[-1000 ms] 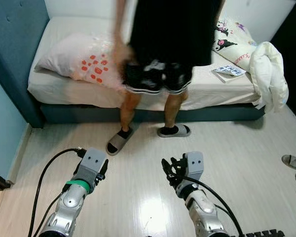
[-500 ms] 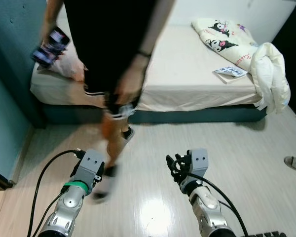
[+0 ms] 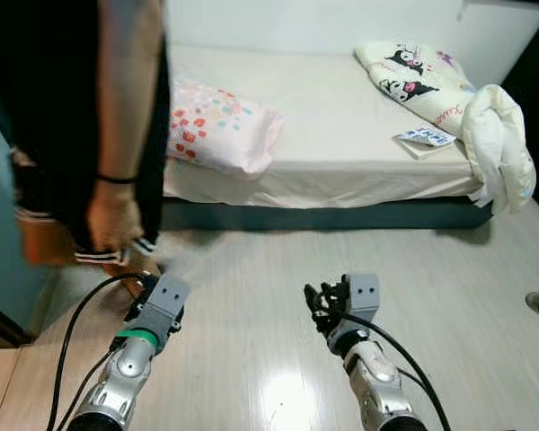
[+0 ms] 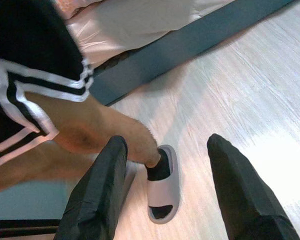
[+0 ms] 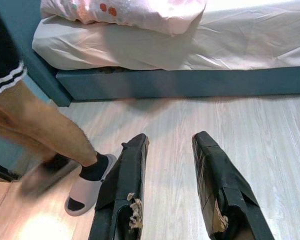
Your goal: Clean up the room
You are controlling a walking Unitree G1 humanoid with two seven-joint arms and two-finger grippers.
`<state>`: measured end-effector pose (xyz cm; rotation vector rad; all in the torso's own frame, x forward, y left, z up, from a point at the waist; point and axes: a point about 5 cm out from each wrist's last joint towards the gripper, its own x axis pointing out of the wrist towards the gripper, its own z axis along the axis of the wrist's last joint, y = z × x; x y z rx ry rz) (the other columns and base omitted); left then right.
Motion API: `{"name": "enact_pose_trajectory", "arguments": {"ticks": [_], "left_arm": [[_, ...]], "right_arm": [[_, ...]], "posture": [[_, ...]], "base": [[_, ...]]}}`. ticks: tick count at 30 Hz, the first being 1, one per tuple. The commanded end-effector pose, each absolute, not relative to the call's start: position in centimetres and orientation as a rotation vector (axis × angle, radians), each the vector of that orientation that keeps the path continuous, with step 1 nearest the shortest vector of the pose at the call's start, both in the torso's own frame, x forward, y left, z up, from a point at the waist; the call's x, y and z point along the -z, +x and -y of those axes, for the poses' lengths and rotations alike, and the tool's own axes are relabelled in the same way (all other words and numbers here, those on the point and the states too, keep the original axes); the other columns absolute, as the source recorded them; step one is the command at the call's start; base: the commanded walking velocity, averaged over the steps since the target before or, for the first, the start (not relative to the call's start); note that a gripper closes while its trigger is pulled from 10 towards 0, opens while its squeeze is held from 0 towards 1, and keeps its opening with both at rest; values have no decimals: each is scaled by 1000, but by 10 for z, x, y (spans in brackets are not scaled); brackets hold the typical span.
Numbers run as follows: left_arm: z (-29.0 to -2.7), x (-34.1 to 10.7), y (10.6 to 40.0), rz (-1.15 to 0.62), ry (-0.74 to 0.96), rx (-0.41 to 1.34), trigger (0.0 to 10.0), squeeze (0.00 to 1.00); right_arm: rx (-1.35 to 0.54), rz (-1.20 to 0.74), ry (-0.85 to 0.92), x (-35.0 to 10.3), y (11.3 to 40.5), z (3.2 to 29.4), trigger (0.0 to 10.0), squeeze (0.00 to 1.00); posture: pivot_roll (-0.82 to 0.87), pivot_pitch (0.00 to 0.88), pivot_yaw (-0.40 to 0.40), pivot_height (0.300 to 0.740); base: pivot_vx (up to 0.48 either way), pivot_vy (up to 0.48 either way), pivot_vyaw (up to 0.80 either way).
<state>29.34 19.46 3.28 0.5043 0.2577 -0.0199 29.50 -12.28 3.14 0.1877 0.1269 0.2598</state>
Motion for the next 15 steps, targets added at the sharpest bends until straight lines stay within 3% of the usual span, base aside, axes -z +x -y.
{"name": "enact_pose_trajectory", "arguments": {"ticks": [1, 2, 4, 7, 15], "left_arm": [[-192, -31, 293, -271, 454, 23, 10000, 0], [-192, -31, 293, -271, 454, 23, 10000, 0], [-188, -34, 297, -311, 261, 60, 10000, 0], [-185, -41, 300, -312, 147, 98, 10000, 0], [-177, -54, 308, -254, 143, 148, 10000, 0]], "right_arm": [[-245, -138, 203, -25, 288, 124, 10000, 0], [-245, -138, 203, -25, 288, 124, 10000, 0], [-231, -115, 223, -28, 287, 125, 10000, 0], [-216, -97, 239, -29, 286, 126, 10000, 0], [-207, -68, 249, -33, 286, 126, 10000, 0]], "posture": [[115, 31, -12, 735], [115, 31, -12, 735], [118, 41, -4, 735], [118, 45, 0, 735], [109, 47, 8, 735]], "base": [[0, 0, 0], [0, 0, 0], [0, 0, 0], [0, 0, 0], [0, 0, 0]]}}
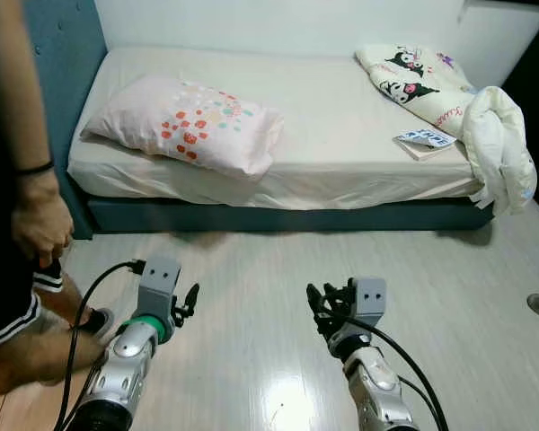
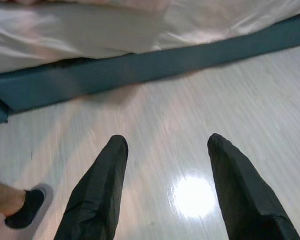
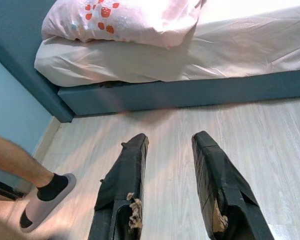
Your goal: Clean up the room
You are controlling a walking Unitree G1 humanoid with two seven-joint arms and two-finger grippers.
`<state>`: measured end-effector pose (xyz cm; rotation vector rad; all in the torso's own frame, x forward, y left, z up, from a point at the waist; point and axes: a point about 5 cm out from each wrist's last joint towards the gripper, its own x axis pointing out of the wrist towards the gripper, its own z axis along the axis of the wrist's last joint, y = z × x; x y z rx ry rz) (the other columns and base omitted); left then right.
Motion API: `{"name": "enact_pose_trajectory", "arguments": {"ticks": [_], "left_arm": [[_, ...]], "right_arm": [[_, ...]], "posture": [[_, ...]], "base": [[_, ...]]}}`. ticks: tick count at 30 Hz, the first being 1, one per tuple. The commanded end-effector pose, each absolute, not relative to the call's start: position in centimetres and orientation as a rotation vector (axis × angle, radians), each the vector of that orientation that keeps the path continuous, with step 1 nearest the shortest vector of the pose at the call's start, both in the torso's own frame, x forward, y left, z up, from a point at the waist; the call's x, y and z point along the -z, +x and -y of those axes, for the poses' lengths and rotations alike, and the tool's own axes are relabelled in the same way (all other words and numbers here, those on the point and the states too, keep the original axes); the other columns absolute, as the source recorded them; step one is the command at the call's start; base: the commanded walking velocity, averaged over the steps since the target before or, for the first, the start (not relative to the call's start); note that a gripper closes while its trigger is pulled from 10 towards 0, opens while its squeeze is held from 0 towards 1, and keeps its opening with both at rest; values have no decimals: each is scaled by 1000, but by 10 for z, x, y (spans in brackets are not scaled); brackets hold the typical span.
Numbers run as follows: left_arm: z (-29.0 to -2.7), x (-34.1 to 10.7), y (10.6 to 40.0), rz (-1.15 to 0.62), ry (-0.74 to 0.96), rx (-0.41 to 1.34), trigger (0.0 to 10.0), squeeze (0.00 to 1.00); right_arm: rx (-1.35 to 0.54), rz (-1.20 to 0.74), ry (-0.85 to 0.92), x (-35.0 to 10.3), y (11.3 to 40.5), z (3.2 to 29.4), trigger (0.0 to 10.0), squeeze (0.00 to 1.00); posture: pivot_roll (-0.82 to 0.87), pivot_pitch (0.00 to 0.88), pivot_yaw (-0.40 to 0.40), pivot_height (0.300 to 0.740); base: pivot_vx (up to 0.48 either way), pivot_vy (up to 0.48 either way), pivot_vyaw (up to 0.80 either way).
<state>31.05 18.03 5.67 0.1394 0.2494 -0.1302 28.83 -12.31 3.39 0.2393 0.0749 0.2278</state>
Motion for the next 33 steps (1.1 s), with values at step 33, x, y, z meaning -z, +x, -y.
{"name": "enact_pose_trajectory", "arguments": {"ticks": [33], "left_arm": [[-169, -68, 314, -175, 263, 204, 10000, 0]], "right_arm": [[-216, -55, 268, -38, 290, 122, 10000, 0]], "posture": [[112, 34, 28, 735]], "base": [[0, 0, 0]]}}
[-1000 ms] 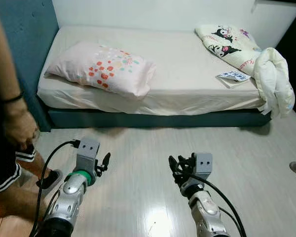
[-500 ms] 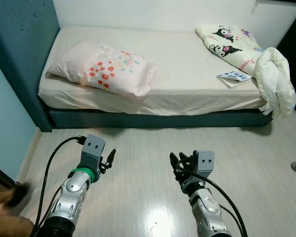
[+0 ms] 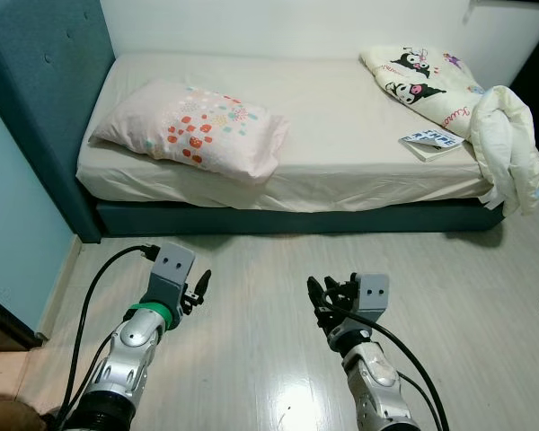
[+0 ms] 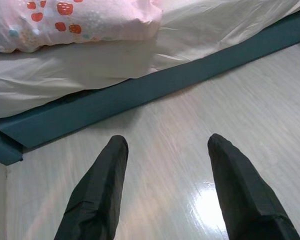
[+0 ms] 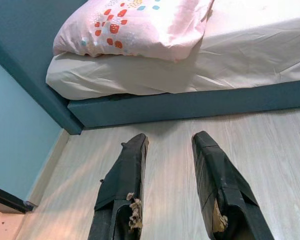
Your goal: Clean up the room
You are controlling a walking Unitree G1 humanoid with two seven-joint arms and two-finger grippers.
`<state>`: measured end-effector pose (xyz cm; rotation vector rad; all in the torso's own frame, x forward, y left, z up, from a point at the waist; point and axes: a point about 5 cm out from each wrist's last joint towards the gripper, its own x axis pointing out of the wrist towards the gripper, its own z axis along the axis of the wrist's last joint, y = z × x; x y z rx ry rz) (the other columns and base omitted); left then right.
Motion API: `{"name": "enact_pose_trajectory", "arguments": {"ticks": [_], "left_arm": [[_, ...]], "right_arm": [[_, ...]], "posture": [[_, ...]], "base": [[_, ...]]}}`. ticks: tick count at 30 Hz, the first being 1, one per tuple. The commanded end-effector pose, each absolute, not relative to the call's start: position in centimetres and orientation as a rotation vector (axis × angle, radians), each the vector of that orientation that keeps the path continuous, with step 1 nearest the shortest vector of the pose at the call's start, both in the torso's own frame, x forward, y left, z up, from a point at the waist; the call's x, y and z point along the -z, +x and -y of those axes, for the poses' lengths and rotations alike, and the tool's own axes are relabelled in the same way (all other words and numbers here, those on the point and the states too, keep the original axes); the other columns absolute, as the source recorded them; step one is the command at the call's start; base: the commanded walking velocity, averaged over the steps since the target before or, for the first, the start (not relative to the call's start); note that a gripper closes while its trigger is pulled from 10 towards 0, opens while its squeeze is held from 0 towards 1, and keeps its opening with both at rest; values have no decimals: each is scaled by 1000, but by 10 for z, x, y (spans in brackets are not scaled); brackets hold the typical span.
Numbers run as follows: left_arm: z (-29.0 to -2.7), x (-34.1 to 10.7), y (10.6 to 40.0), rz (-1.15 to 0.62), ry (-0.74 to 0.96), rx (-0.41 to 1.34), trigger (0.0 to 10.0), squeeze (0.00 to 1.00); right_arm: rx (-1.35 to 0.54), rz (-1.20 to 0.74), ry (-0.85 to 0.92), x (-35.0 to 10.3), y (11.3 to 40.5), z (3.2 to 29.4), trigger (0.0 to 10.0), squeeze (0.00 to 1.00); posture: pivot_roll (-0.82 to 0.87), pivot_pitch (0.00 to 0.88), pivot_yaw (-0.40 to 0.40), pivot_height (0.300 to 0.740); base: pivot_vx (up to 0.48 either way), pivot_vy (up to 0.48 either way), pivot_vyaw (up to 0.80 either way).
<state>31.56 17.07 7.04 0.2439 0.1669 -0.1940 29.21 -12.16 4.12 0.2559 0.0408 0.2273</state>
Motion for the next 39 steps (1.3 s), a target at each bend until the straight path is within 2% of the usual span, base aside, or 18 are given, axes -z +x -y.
{"name": "enact_pose_trajectory", "arguments": {"ticks": [1, 10, 21, 39], "left_arm": [[-170, -67, 314, -174, 280, 193, 10000, 0], [-169, -67, 314, -133, 329, 157, 10000, 0], [-168, -73, 317, -105, 318, 129, 10000, 0], [-163, -74, 319, -91, 322, 143, 10000, 0]], "right_arm": [[-217, -56, 266, -38, 290, 122, 10000, 0], [-212, -58, 259, -39, 293, 128, 10000, 0], [-242, -70, 254, -38, 292, 118, 10000, 0], [-224, -88, 245, -34, 289, 123, 10000, 0]], "posture": [[111, 35, 28, 735], [113, 63, 13, 735], [115, 71, 4, 735], [105, 65, 17, 735]], "base": [[0, 0, 0], [82, 0, 0], [480, 0, 0], [480, 0, 0]]}}
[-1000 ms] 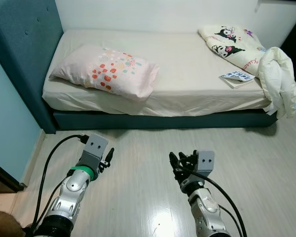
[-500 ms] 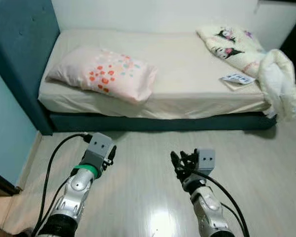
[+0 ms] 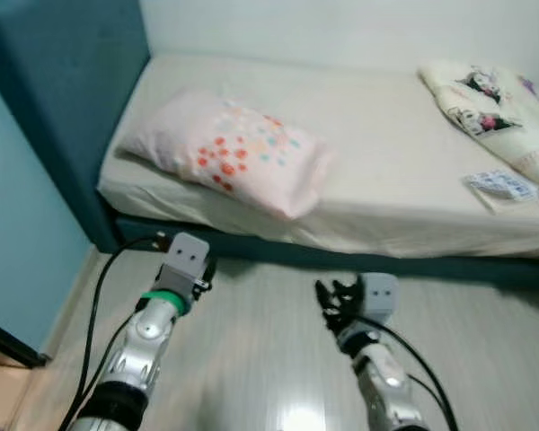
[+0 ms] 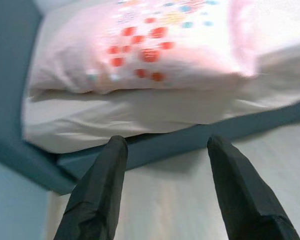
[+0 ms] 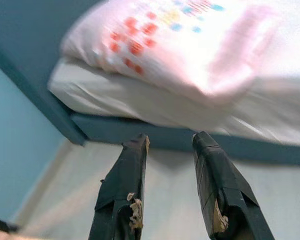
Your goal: Clean up the room
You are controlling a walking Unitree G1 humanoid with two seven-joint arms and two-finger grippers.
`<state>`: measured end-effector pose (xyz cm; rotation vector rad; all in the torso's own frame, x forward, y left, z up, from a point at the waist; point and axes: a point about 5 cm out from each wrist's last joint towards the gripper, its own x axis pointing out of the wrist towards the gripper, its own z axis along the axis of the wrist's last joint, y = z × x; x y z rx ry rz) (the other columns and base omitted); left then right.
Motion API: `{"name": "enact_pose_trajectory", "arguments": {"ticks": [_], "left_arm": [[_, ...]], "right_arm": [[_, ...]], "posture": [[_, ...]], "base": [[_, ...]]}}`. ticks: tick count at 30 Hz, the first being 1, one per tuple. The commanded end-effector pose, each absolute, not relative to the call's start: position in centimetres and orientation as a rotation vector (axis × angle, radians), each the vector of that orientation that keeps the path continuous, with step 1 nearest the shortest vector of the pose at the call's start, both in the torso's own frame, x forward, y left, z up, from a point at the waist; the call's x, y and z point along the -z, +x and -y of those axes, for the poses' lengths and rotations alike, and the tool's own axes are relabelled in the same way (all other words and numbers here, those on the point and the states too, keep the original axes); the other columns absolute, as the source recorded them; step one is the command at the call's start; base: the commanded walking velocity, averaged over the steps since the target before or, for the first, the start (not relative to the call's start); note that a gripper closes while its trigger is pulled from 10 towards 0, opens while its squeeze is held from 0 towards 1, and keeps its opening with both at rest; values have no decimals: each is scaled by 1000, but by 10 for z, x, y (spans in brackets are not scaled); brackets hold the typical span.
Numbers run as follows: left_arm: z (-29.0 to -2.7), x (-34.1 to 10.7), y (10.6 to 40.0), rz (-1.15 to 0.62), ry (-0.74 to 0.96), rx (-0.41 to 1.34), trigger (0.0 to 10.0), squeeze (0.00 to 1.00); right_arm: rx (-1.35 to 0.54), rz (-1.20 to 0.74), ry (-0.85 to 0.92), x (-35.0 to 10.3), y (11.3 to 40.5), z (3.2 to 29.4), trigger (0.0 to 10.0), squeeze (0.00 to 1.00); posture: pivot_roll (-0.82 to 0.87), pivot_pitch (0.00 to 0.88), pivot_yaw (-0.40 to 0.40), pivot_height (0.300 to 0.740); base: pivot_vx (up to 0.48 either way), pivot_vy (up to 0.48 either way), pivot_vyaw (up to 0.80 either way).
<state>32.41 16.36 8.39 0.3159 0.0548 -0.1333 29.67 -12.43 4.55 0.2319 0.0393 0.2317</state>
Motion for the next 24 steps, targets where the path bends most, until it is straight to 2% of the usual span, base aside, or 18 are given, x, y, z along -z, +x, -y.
{"name": "enact_pose_trajectory", "arguments": {"ticks": [1, 12, 24], "left_arm": [[-163, -74, 319, -90, 321, 145, 10000, 0], [-160, -75, 322, -88, 325, 160, 10000, 0], [-160, -77, 324, -83, 324, 160, 10000, 0]], "right_arm": [[-215, -90, 249, -34, 289, 124, 10000, 0], [-147, -68, 233, -40, 297, 144, 10000, 0], [-154, -57, 240, -42, 297, 140, 10000, 0]], "posture": [[105, 65, 17, 735], [101, 56, 27, 735], [97, 51, 33, 735]], "base": [[480, 0, 0], [480, 0, 0], [480, 0, 0]]}}
